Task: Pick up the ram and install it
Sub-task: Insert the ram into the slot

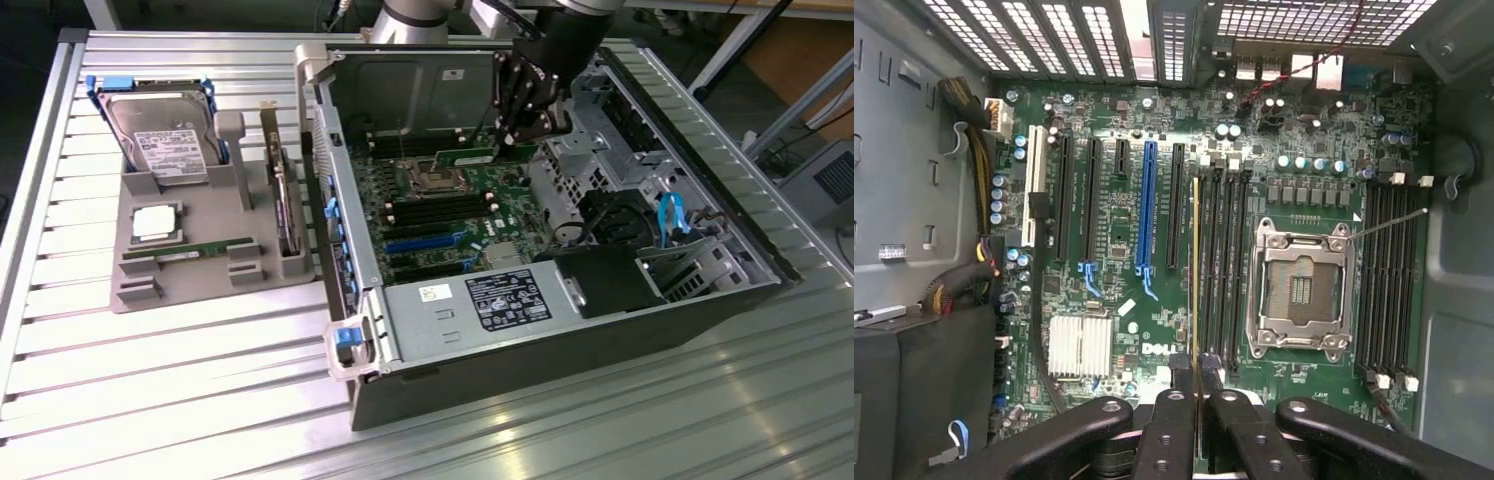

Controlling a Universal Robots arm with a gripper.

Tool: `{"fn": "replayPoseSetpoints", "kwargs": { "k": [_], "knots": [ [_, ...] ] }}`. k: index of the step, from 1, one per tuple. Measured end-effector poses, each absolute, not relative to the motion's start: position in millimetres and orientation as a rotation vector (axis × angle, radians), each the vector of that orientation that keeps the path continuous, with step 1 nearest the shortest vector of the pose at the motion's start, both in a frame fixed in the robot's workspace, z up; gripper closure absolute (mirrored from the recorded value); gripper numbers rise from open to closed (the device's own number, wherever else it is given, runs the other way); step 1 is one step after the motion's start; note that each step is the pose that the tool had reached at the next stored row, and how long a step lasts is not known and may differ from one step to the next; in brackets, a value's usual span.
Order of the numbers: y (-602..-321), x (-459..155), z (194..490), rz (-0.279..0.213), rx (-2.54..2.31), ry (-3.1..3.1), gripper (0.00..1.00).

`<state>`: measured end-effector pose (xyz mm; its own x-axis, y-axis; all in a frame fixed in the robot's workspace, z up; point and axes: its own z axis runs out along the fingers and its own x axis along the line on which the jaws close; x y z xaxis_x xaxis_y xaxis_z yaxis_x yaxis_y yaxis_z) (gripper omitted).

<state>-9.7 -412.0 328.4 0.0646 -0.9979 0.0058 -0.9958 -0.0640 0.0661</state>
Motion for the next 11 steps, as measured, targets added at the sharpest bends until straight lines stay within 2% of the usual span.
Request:
{"fn": "replayPoseSetpoints", "kwargs": {
  "k": [11],
  "knots": [
    [-412.0, -9.7, 322.9, -0.063, 2.253, -2.113, 0.88]
  ]
}}
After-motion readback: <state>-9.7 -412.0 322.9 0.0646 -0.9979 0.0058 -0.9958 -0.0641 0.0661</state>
